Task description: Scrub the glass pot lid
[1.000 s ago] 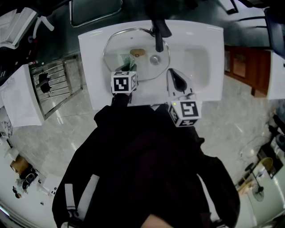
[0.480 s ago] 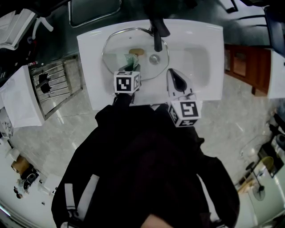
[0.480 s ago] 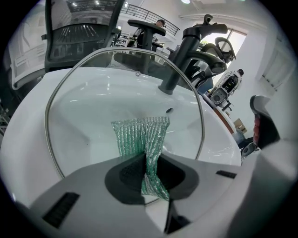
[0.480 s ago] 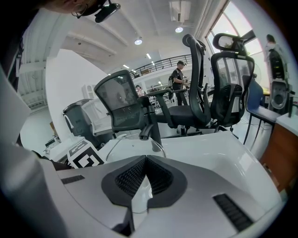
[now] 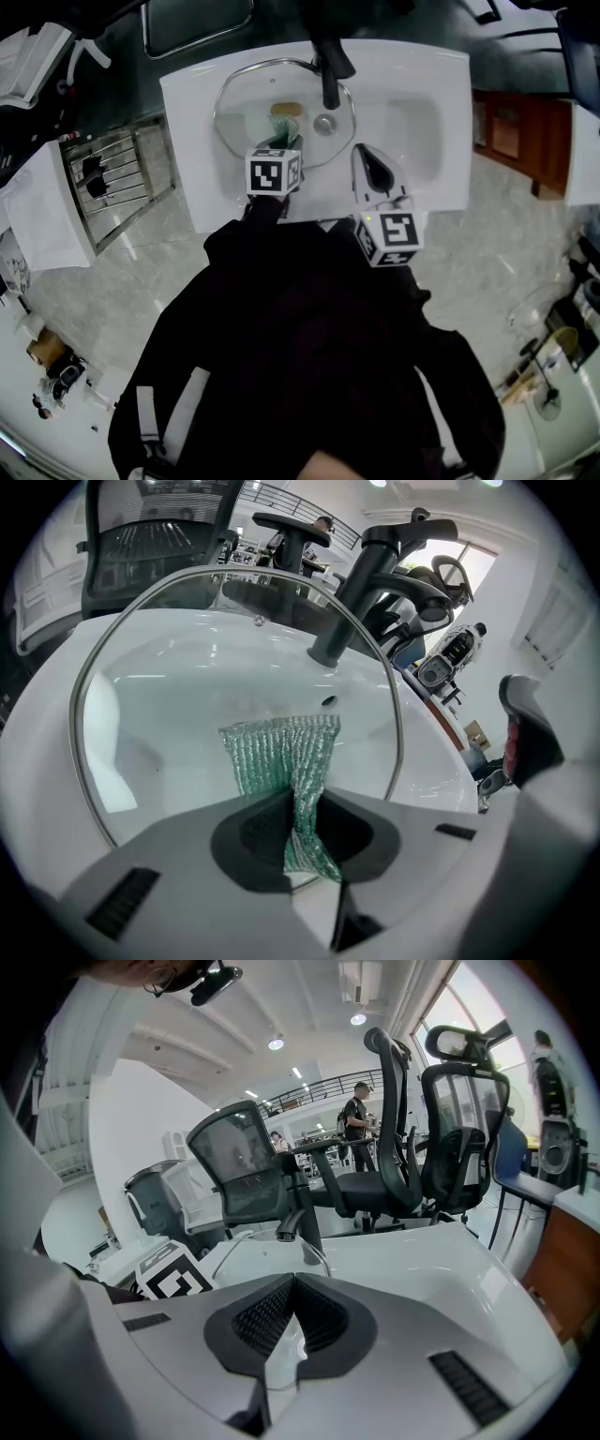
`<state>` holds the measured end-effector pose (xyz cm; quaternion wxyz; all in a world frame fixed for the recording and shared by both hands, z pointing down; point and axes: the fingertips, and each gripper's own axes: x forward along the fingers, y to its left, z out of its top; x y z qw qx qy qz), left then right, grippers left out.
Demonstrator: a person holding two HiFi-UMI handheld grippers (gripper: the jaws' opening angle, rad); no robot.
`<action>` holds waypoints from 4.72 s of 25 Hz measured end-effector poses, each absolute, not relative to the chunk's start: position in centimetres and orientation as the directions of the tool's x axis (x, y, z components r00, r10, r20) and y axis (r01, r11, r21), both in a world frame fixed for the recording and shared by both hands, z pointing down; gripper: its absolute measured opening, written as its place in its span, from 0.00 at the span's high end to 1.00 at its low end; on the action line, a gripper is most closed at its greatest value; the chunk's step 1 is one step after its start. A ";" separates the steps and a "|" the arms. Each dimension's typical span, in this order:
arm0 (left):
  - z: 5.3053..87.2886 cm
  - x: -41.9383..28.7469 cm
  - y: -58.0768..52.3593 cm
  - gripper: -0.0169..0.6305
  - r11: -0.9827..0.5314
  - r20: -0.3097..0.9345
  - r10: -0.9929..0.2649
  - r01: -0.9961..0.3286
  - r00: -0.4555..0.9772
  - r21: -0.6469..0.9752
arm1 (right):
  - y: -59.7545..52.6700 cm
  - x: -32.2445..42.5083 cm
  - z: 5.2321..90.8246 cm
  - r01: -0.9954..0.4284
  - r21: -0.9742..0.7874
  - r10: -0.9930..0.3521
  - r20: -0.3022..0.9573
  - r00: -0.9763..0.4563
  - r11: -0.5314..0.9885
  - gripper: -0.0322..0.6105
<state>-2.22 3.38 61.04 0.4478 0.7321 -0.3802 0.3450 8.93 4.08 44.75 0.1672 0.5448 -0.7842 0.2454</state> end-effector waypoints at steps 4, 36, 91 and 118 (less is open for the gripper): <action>61.1 -1.8 3.4 0.88 -0.311 0.844 -0.242 -0.863 0.478 0.399 | 3.8 8.9 44.9 -0.935 -0.203 -0.770 0.530 -0.354 0.291 0.95; 60.1 3.8 3.8 0.88 -0.415 0.820 -0.179 -0.797 0.544 0.439 | 3.6 11.1 44.9 -0.950 -0.213 -0.775 0.550 -0.311 0.229 0.95; 57.8 9.9 4.5 0.88 -0.517 0.762 -0.101 -0.688 0.639 0.509 | 4.4 13.5 43.5 -0.963 -0.205 -0.800 0.540 -0.262 0.176 0.95; 54.9 -6.8 3.9 0.88 -0.335 0.799 -0.347 -0.860 0.492 0.384 | 2.8 6.1 43.1 -0.908 -0.205 -0.755 0.504 -0.419 0.366 0.95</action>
